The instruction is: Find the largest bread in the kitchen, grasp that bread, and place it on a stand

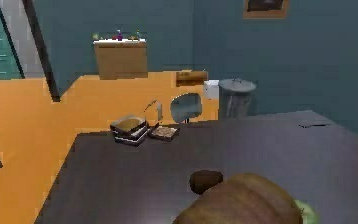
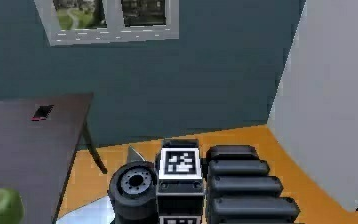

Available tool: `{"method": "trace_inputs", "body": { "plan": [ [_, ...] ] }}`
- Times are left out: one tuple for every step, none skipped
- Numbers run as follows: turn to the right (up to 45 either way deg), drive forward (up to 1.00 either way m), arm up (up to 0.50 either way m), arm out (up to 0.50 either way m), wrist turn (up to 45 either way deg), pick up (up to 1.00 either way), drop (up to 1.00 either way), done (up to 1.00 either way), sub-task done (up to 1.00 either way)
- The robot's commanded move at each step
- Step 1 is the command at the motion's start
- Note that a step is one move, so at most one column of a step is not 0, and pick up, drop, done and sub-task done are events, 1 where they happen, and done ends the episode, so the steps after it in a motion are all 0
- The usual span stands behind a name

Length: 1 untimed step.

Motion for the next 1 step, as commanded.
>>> {"method": "trace_inputs", "body": {
  "plan": [
    [-45.0, 0.0, 0.0, 0.0, 0.0, 0.0, 0.0, 0.0, 0.0]
  ]
}}
